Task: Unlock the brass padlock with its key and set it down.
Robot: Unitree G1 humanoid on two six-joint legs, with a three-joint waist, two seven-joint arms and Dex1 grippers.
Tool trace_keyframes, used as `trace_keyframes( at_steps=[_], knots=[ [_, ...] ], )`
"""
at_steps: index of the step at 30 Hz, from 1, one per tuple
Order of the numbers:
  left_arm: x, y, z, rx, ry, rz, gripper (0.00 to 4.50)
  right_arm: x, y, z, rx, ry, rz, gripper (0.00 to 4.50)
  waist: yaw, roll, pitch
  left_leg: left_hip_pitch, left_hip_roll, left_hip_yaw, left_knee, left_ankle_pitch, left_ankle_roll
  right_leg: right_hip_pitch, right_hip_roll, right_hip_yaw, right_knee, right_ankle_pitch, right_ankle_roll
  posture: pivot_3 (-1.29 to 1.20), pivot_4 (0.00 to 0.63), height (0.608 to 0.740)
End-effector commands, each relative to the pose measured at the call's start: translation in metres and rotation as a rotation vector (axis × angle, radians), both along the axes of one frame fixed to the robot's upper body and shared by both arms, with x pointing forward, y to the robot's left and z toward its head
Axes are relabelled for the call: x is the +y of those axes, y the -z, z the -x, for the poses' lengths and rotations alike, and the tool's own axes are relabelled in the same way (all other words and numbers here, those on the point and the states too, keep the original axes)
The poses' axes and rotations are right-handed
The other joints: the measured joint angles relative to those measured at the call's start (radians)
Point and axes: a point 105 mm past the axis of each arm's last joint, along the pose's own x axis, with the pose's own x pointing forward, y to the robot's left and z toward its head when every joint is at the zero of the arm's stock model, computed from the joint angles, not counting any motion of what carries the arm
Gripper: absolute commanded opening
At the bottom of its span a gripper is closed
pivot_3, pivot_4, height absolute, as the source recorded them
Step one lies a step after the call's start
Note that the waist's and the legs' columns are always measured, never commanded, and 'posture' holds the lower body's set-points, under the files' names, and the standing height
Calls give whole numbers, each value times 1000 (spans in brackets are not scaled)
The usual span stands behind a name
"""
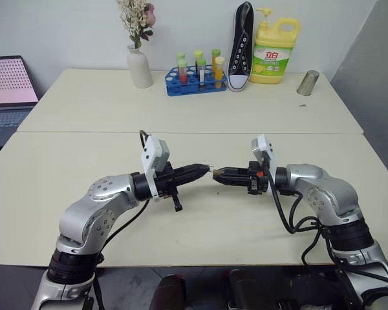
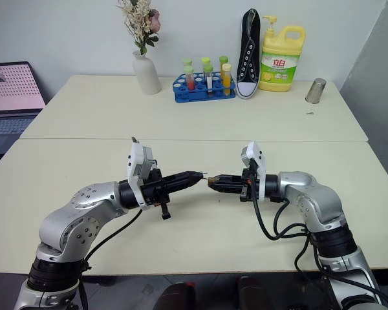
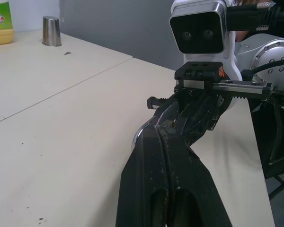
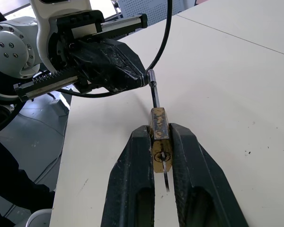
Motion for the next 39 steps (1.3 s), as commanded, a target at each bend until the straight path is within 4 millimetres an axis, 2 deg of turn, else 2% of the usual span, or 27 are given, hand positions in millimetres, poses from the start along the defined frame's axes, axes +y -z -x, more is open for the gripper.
trace_keyframes(
  at_steps=[1, 5, 9, 12, 14, 16, 19, 23, 27, 33, 39],
  knots=[
    [1, -9, 4, -74, -3, -22, 0, 2, -9, 4, -36, -29, -15, 143, 0, 0, 0, 0, 0, 0, 0, 0, 0, 0, 0, 0, 0, 0, 0, 0, 150, 740],
    [10, -12, 11, -192, -22, -117, 0, -1, -7, 1, -22, -15, 0, 143, -1, 0, 0, 0, 0, 0, 0, 0, 0, 0, 0, 0, 0, 0, 0, 0, 150, 740],
    [24, 7, 21, -389, 5, -389, 0, -6, -2, -3, 20, -1, 41, 143, -1, 0, 0, 0, 1, 1, -1, 0, 0, 0, 0, 1, -2, 0, 0, 0, 150, 740],
    [31, 19, 30, -522, 68, -499, 878, -8, 5, -4, 74, -4, 93, 143, 0, 1, 0, 0, 1, 1, -2, 0, 0, 0, 0, 1, -4, 0, 0, 0, 150, 740],
    [31, 24, 32, -563, 71, -508, 1507, -8, 11, -3, 135, -11, 125, 143, 0, 1, 0, 0, 1, 2, -2, 0, 0, 0, 0, 1, -5, 0, 0, 0, 150, 740],
    [29, 32, 40, -571, 113, -532, 2185, -8, 16, -3, 183, -14, 149, 143, 0, 1, 0, -1, 1, 2, -2, 0, 0, 0, -1, 1, -5, 0, 0, 0, 150, 740],
    [24, 33, 49, -540, 119, -483, 3180, -9, 25, -4, 253, -1, 177, 143, 0, 1, 0, -1, 1, 2, -2, 0, 0, 0, -1, 1, -6, 0, 0, 0, 150, 740],
    [24, 35, 49, -533, 102, -473, 4492, -10, 52, -10, 309, 44, 296, 143, 0, 1, 0, -1, 1, 2, -2, 0, 0, 0, -1, 1, -5, 0, 0, 0, 150, 740],
    [23, 34, 45, -530, 81, -455, 4500, -5, 64, -10, 373, 23, 338, 143, -1, 1, 0, -1, 1, 2, -2, 0, 1, 0, -1, 1, -5, 0, 0, 0, 150, 740],
    [21, 35, 42, -512, 85, -443, 4500, -13, 71, -29, 444, 108, 347, 143, -1, 1, 0, -1, 1, 2, -2, 0, 1, 0, 0, 1, -5, 0, 0, 0, 150, 740],
    [24, 31, 37, -416, 39, -384, 4500, -25, 65, -39, 395, 151, 358, 2215, -2, 1, 0, 0, 1, 1, -1, 0, 1, 0, 0, 1, -5, 0, 0, 0, 150, 740]
  ],
)
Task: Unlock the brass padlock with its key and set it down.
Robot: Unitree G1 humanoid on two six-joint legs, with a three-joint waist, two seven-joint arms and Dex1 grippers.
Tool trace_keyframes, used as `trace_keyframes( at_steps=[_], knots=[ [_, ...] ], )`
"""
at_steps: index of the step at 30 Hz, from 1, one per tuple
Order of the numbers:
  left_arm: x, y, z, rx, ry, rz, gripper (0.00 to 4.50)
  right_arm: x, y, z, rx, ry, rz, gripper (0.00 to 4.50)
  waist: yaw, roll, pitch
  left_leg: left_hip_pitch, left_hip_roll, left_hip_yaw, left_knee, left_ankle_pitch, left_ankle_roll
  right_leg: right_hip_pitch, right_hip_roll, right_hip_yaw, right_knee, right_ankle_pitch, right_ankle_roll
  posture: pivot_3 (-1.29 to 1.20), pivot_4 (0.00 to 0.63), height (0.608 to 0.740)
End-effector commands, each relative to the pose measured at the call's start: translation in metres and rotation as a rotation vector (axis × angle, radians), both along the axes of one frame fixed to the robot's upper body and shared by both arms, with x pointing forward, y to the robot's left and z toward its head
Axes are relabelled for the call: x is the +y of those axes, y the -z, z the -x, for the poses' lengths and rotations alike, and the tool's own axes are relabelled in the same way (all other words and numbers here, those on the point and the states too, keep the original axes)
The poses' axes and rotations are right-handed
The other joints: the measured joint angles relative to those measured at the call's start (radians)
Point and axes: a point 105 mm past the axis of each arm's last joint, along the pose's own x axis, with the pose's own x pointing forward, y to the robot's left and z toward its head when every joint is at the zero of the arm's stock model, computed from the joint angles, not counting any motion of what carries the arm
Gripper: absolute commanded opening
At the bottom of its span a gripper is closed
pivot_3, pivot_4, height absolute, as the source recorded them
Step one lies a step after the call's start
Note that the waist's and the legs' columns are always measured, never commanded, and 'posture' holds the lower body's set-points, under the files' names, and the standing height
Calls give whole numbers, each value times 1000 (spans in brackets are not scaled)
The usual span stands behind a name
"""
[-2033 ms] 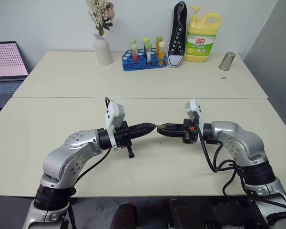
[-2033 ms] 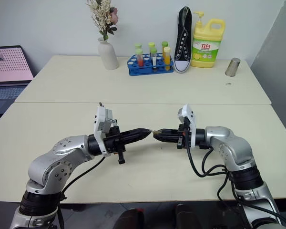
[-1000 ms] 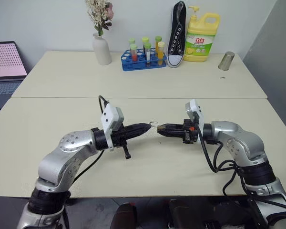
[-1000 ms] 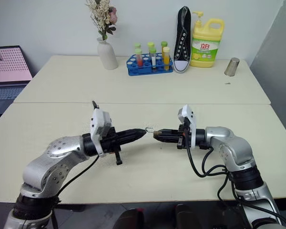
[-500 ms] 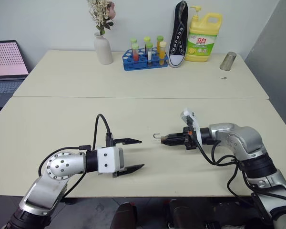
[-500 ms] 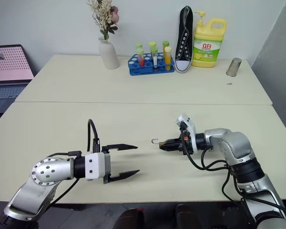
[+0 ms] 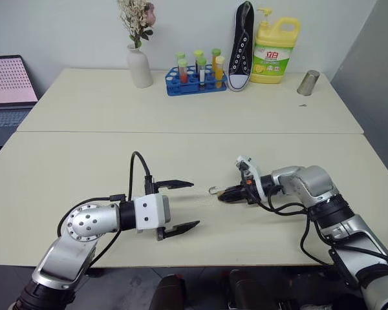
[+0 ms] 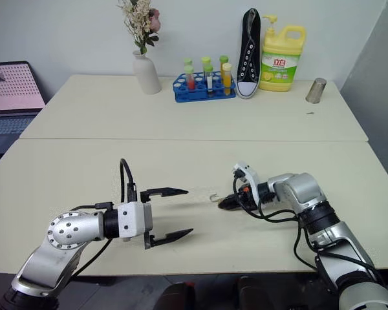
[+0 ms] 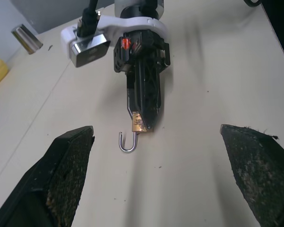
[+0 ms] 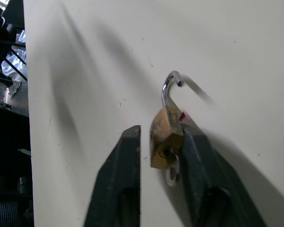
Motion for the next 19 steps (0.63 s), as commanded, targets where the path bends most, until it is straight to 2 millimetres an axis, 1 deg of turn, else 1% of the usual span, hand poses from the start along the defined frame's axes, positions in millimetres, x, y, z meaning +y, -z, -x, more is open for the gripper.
trace_keyframes(
  at_steps=[1, 3, 4, 6, 8, 9, 13, 15, 19],
  knots=[
    [0, -10, -4, 39, -41, 62, 4500, -17, -10, -13, -46, 74, 17, 2565, 0, 0, 0, 0, 0, 0, 0, 0, 0, 0, 0, 0, 0, 0, 0, 0, 150, 740],
    [2, -12, -9, 85, -87, 95, 4500, -25, -13, -14, -130, 45, 52, 3247, 2, 0, 0, 0, 0, 0, 0, 0, 0, 0, 0, 0, 0, 0, 0, 0, 150, 740],
    [6, -11, -12, 102, -126, 86, 4500, -30, -16, -11, -179, 26, 59, 3597, 4, 0, 0, 0, 0, -1, 0, 0, 0, 0, 0, -1, 0, 0, 0, 0, 150, 740],
    [11, -10, -16, 119, -171, 70, 4500, -35, -20, -6, -226, 4, 61, 3597, 7, 0, 0, 0, -1, -2, 1, 0, 0, 1, 0, -2, 0, 0, 1, 0, 150, 740],
    [18, -7, -11, 146, -166, 16, 4500, -44, -31, 0, -403, -67, 93, 3597, 4, 0, 0, 0, -1, -1, 1, 0, 0, 1, 0, -1, -1, 0, 0, 0, 150, 740],
    [21, -5, -10, 155, -165, -3, 4500, -46, -34, 3, -463, -95, 100, 3597, 3, 0, 0, -1, 0, -1, 0, 0, 0, 0, 0, -1, -1, 0, 0, 0, 150, 740],
    [26, -3, 0, 173, -140, -30, 4500, -53, -51, 4, -611, -121, 90, 3597, -8, 1, 1, 0, 0, 0, -1, 0, 0, -1, 0, 1, 0, 0, 0, 0, 150, 740],
    [27, -3, 1, 174, -143, -28, 4500, -55, -54, 6, -640, -139, 88, 3597, -7, 1, 1, 0, 0, -1, -1, 0, 0, -1, 1, 1, 0, 0, 0, 0, 150, 740],
    [31, -3, 3, 177, -153, -25, 4500, -57, -55, 19, -627, -211, 76, 3597, -1, 1, 1, 0, 0, -1, -1, 0, 0, 0, 0, 0, 0, 0, 0, 0, 150, 740]
  ],
)
